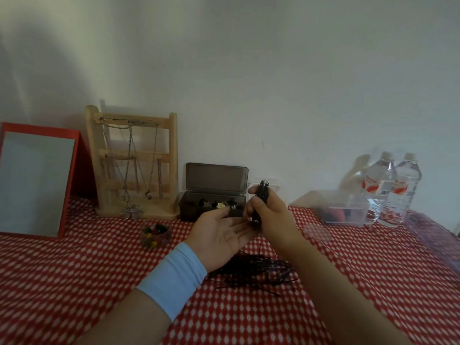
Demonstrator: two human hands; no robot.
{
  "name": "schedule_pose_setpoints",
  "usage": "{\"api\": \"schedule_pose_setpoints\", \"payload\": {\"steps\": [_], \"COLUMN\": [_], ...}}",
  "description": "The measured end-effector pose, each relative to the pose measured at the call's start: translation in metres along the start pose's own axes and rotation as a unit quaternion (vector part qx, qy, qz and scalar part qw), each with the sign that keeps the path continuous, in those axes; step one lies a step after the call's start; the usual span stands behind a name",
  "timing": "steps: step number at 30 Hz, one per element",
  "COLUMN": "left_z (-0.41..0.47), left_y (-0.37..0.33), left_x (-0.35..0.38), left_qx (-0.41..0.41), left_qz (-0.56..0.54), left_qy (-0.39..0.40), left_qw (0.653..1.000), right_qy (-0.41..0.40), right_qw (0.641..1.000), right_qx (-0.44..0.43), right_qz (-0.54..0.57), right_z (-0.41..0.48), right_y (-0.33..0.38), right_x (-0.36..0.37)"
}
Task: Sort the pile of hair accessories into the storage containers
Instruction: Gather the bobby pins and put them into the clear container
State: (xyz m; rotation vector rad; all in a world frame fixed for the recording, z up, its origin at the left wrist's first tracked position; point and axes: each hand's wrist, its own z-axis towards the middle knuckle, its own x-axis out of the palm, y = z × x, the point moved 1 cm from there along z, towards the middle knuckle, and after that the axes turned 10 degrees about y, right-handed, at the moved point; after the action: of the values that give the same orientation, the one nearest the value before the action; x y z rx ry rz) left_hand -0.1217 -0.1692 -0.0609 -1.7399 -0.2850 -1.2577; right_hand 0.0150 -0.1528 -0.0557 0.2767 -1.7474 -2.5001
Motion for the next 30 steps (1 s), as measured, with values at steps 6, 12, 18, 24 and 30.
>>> {"api": "schedule_pose_setpoints", "payload": {"steps": [6,12,18,24,30], "left_z": [0.004,0.039,0.087,0.104,0.113], "left_y": [-0.011,-0.037,-0.040,-0.045,-0.039], "left_x": [-0.005,0.021,0.023,-0.010,-0.020], "left_qx": [-0.049,0.123,0.058,0.033,0.034], "left_qz": [0.168,0.573,0.772,0.819,0.837], "left_qy": [-0.048,-0.080,-0.020,-0.054,-0.037], "left_qw": [0.983,0.807,0.633,0.570,0.546], "right_qy": [0.063,0.117,0.217,0.272,0.262], "right_qw": [0.996,0.964,0.813,0.749,0.781], "right_qx": [0.041,0.100,0.136,0.165,0.134], "right_qz": [0.048,-0.217,-0.523,-0.581,-0.551], "right_z": [0.007,0.036,0.068,0.087,0.096], "right_y": [0.007,0.021,0.016,-0.017,-0.024], "right_x": [-0.016,-0.059,-0.080,-0.083,-0.100]}}
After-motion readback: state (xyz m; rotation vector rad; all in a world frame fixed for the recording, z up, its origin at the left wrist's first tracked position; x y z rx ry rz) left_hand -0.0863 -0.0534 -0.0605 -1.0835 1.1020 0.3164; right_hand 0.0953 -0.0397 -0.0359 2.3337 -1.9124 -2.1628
